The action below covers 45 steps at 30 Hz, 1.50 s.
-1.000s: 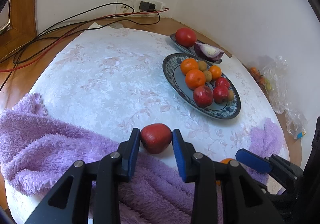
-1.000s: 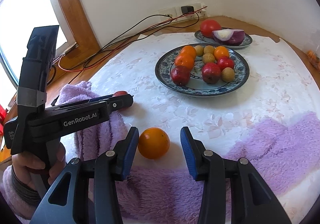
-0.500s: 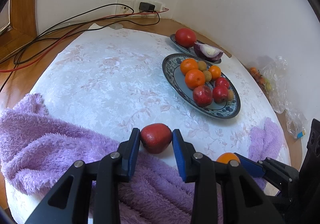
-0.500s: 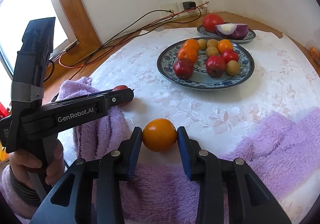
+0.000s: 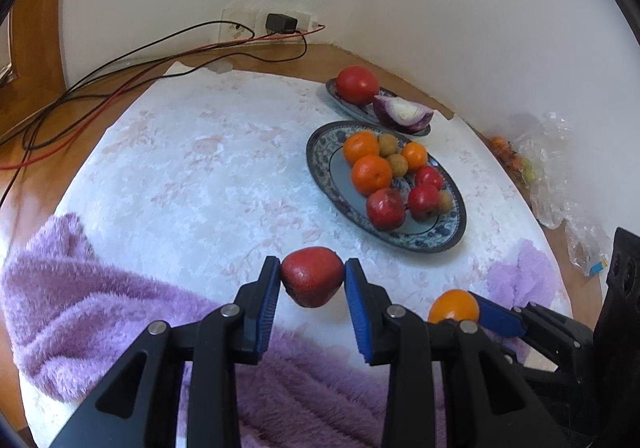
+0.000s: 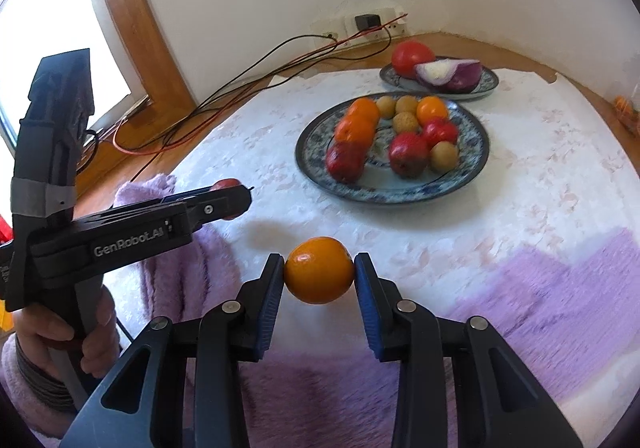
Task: Organize fruits
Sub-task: 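Carry the red apple and orange onto the blue plate with both tools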
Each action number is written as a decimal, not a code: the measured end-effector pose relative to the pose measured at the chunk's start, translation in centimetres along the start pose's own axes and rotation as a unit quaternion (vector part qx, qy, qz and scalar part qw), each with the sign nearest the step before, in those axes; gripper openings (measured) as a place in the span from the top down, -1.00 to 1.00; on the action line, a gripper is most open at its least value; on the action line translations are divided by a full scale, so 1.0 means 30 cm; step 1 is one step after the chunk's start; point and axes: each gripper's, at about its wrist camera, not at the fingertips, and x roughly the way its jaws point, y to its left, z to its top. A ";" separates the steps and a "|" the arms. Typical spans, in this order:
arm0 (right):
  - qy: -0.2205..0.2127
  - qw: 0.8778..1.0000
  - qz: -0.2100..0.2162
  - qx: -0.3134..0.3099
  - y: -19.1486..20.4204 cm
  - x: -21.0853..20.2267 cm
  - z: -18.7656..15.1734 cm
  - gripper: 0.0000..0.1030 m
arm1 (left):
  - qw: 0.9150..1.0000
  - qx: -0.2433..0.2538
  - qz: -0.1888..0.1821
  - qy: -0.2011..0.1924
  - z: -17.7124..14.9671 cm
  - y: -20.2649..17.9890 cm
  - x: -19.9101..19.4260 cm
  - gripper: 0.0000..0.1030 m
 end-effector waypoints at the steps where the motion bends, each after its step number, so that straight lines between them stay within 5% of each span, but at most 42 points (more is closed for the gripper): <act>1: -0.001 1.000 -0.001 0.001 -0.006 0.000 0.006 0.28 | 1.000 0.002 0.000 -0.001 0.008 -0.004 0.000 0.33; 28: -0.026 0.997 -0.075 0.025 -0.273 0.026 0.245 0.28 | 0.999 0.050 0.001 -0.001 0.209 -0.106 0.149 0.33; 45: -0.014 0.996 -0.082 0.033 -0.369 0.144 0.310 0.28 | 0.999 0.051 0.006 0.013 0.214 -0.084 0.247 0.33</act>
